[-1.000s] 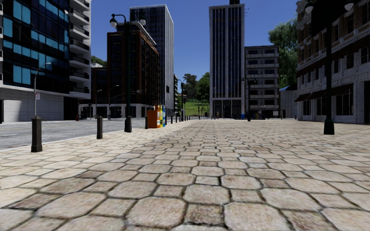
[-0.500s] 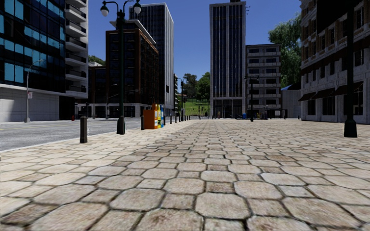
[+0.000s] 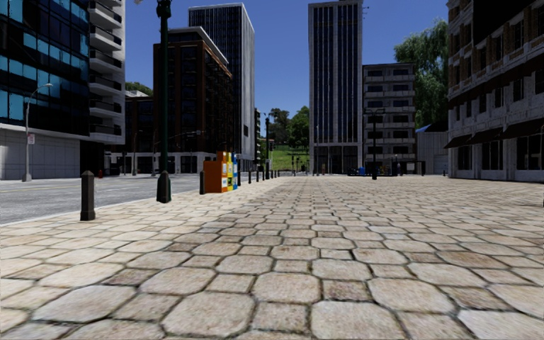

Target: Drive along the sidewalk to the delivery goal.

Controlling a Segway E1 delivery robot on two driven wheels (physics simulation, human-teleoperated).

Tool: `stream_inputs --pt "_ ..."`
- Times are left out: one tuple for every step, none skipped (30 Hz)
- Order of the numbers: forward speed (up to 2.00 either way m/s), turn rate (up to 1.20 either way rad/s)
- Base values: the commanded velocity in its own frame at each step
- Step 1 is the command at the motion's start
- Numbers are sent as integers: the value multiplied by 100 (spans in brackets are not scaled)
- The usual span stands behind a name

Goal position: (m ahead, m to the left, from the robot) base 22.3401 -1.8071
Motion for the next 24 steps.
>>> stream_inputs --pt "200 0" --pt "200 0" --pt "200 0" --pt "200 0" --pt "200 0" --pt "200 0" --pt "200 0" --pt "200 0" --pt "200 0" --pt "200 0" --pt "200 0" --pt "200 0" --pt "200 0" --pt "200 0" --pt "200 0" --pt "200 0" --pt "200 0" --pt "200 0" --pt "200 0" --pt "200 0" --pt "200 0" --pt "200 0" --pt "200 0" --pt "200 0"
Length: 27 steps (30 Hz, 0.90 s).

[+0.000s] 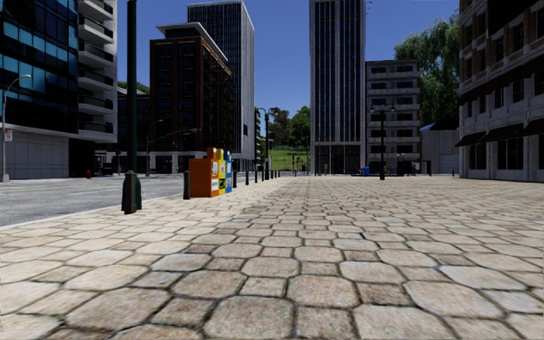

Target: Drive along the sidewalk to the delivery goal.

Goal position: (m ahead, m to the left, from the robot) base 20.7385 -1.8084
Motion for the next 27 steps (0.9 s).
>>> stream_inputs --pt "200 0" --pt "200 0" --pt "200 0" --pt "200 0" --pt "200 0" --pt "200 0" --pt "200 0" --pt "200 0" --pt "200 0" --pt "200 0" --pt "200 0" --pt "200 0" --pt "200 0" --pt "200 0" --pt "200 0" --pt "200 0" --pt "200 0" --pt "200 0" --pt "200 0" --pt "200 0" --pt "200 0" --pt "200 0" --pt "200 0" --pt "200 0" --pt "200 0" --pt "200 0" --pt "200 0"
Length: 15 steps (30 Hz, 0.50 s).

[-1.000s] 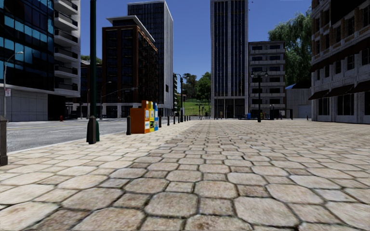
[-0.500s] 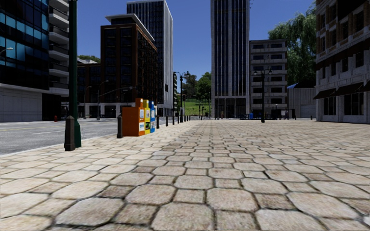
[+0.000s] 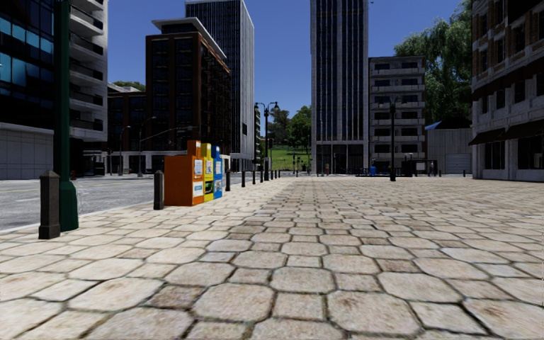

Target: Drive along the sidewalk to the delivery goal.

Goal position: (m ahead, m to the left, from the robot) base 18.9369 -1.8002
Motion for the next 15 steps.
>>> stream_inputs --pt "200 0" --pt "200 0" --pt "200 0" --pt "200 0" --pt "200 0" --pt "200 0" --pt "200 0" --pt "200 0" --pt "200 0" --pt "200 0" --pt "200 0" --pt "200 0" --pt "200 0" --pt "200 0" --pt "200 0"
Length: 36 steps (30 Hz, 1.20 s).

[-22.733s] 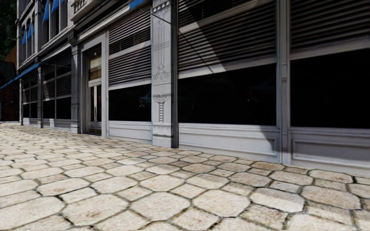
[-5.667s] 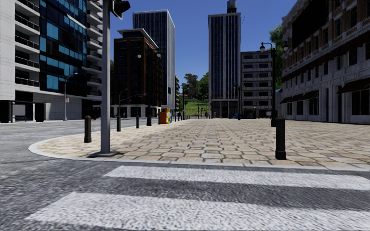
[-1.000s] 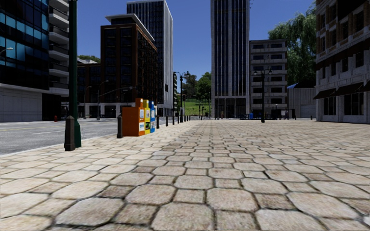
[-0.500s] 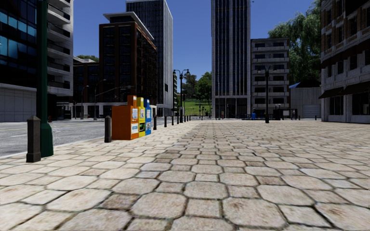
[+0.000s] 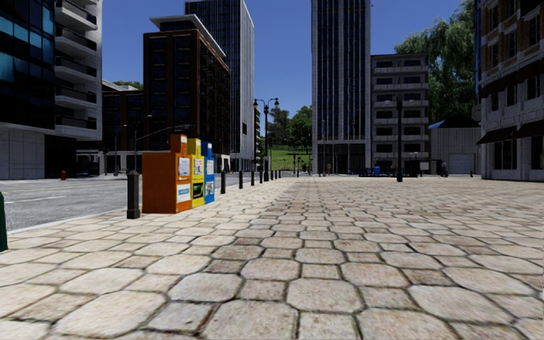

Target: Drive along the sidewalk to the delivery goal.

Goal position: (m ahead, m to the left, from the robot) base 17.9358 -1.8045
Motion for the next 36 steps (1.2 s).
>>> stream_inputs --pt "200 0" --pt "200 0" --pt "200 0" --pt "200 0" --pt "200 0" --pt "199 0" --pt "193 0" --pt "193 0" --pt "193 0" --pt "193 0" --pt "193 0" --pt "193 0" --pt "193 0" --pt "193 0" --pt "193 0" --pt "193 0" --pt "192 0" --pt "192 0" --pt "192 0" --pt "192 0" --pt "192 0" --pt "192 0" --pt "192 0" --pt "192 0" --pt "192 0" --pt "192 0" --pt "192 0" --pt "192 0" --pt "192 -5" --pt "192 -7" --pt "192 -13" --pt "192 -13" --pt "192 -17" --pt "192 -18" --pt "192 -19" --pt "192 -19"
